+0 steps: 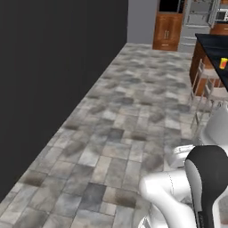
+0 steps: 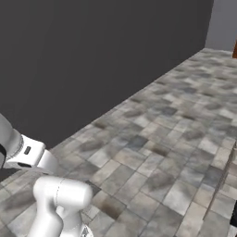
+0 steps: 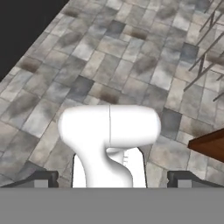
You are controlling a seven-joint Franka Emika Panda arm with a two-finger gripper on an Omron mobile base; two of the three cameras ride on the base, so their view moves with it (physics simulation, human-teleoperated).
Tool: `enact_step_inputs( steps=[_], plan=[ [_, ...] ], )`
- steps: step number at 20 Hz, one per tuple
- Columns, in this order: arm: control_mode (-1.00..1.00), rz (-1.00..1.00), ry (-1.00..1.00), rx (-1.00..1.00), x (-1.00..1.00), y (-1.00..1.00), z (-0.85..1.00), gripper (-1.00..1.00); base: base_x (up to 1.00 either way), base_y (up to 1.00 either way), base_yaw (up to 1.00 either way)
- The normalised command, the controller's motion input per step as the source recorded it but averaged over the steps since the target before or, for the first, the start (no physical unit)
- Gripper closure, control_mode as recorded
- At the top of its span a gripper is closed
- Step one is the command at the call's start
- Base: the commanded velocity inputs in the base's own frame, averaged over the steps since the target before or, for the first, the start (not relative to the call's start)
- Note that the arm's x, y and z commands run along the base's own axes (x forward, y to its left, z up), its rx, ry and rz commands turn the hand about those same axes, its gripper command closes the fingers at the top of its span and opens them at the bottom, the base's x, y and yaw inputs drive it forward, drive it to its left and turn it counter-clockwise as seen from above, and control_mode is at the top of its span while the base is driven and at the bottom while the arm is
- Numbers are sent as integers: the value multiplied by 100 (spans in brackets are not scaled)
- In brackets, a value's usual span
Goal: Gather the cucumber and broccoli from the fridge and place them on a tray on the dining counter. Then gather the chicken drumstick and fish from the fridge and place them on the other tray.
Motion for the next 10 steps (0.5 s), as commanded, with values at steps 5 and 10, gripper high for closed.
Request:
enact_step_inputs(
  steps=[5, 10],
  plan=[
    [100, 0, 0, 0, 0, 0, 0, -100, 100, 25, -31],
    [100, 0, 0, 0, 0, 0, 0, -100, 100, 23, -32]
  ],
)
